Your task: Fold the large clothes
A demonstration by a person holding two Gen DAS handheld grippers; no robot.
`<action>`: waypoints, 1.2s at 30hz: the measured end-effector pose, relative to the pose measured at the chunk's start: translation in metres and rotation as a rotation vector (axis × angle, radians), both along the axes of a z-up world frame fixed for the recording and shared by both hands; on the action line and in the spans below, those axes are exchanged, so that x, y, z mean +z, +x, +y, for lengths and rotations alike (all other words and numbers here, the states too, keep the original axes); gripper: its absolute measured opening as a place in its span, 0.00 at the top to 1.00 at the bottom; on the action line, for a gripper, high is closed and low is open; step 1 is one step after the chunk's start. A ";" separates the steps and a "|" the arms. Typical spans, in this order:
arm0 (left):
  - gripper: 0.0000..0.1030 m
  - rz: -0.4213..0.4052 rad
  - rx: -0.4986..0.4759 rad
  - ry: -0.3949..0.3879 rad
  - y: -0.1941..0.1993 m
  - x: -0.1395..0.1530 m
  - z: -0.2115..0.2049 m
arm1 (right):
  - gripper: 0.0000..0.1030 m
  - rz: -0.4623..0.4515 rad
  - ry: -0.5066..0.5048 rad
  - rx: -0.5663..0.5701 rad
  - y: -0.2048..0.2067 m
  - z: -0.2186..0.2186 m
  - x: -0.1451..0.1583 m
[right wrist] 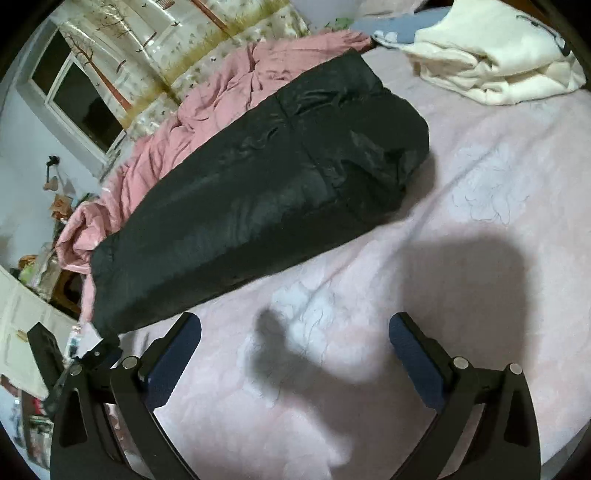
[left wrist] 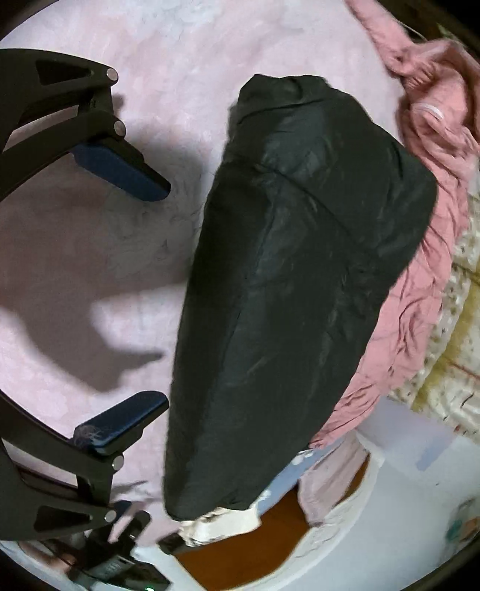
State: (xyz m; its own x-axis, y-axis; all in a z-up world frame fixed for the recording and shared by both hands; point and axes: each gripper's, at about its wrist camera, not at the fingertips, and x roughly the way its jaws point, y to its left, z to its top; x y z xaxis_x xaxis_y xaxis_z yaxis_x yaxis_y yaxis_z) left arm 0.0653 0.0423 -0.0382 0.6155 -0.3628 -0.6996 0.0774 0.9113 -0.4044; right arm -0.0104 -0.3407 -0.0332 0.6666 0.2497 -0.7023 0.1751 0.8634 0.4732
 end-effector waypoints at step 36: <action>0.70 -0.113 0.050 -0.036 -0.045 0.009 0.012 | 0.63 -0.150 -0.066 -0.059 -0.016 -0.022 0.019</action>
